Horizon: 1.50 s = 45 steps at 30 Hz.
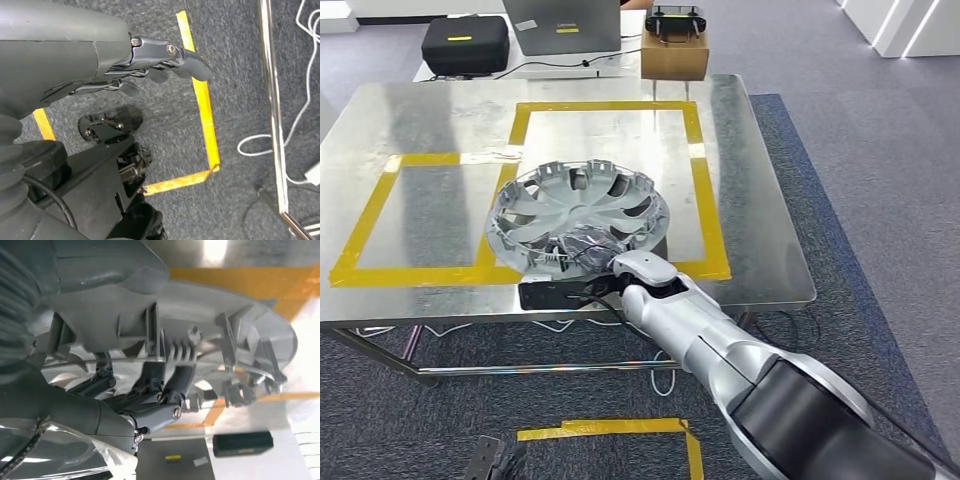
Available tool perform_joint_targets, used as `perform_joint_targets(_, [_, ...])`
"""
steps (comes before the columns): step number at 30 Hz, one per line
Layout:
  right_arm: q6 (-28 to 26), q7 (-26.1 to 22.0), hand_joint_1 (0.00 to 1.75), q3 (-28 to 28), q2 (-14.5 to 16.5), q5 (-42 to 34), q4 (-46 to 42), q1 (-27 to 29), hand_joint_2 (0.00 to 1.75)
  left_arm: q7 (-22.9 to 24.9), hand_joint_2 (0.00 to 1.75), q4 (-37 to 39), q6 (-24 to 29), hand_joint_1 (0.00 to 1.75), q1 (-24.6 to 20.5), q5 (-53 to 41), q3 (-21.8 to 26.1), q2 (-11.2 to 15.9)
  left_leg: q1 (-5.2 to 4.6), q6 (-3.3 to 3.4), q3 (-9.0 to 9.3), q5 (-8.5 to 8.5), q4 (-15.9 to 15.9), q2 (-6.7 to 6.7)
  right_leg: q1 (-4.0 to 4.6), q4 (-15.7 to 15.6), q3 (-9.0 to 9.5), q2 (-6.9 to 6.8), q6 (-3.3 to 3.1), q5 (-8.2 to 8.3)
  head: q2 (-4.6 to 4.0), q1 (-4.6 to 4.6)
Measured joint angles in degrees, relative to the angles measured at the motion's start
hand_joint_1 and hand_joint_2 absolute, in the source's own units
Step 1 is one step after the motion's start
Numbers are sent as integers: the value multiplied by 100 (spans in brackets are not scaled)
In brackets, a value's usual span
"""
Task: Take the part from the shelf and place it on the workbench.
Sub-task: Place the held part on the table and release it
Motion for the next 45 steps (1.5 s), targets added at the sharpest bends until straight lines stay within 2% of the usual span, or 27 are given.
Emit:
perform_joint_targets(4, [-249, -25, 0, -65, 34, -227, -1, -5, 0, 50, 0, 0, 192, 0, 9, 6, -2, 8, 0, -1, 1, 1, 0, 0, 0, 0, 1, -1, 0, 0, 0, 0])
perform_joint_targets(11, [-449, -77, 0, -254, 38, -446, 5, -2, 0, 138, 0, 0, 378, 0, 19, 27, 1, 22, 0, -7, 1, 6, 0, 0, 0, 0, 0, -1, -7, 5, 0, 1])
perform_joint_targets(17, [-361, 207, 0, -341, 31, -366, 28, -4, 0, 130, 0, 0, 390, 0, 18, 37, 2, 47, 0, -10, 2, 9, 0, 0, 0, 1, -1, 0, -9, 7, 0, 0])
perform_joint_targets(22, [-228, -79, 0, -387, 28, -456, -97, 28, 0, 54, 0, 0, 378, 0, 45, 245, 38, 106, 2, -11, 2, 9, 0, 0, 2, 3, -2, 1, -10, 7, 0, 1])
perform_joint_targets(25, [-166, -172, 0, -402, -18, -516, -475, 203, 0, -9, 0, 0, 375, 0, 106, 439, 147, 167, 6, -12, 2, 9, 0, 0, 5, 3, -3, 1, -11, 6, 0, -1])
perform_joint_targets(28, [-151, -245, 0, -404, -243, -597, -1324, 650, 0, -88, 0, 0, 434, 0, 236, 676, 355, 236, 7, -12, 2, 8, 0, 0, 6, 2, -5, -1, -15, 2, 0, -1])
perform_joint_targets(36, [-757, -412, 0, -521, -1392, -311, -3845, 2364, 0, -176, 0, 4, 681, 0, 602, 872, 845, 330, 1, -14, -4, -1, 0, -1, 4, -6, -5, -2, -17, -1, 0, 0])
perform_joint_targets(42, [-787, -432, 0, -621, -1725, -227, -4601, 2802, 0, -177, 0, 4, 702, 0, 621, 872, 983, 331, 3, -17, -1, 1, 0, 1, 5, -5, -8, -1, -19, 2, 0, -1])
perform_joint_targets(45, [-1004, -446, 0, -742, -1869, -86, -4891, 3059, 0, -174, 0, 4, 728, 0, 628, 868, 1035, 330, 5, -19, 1, 3, 0, -3, 7, -5, -7, -9, -21, 3, 0, 0])
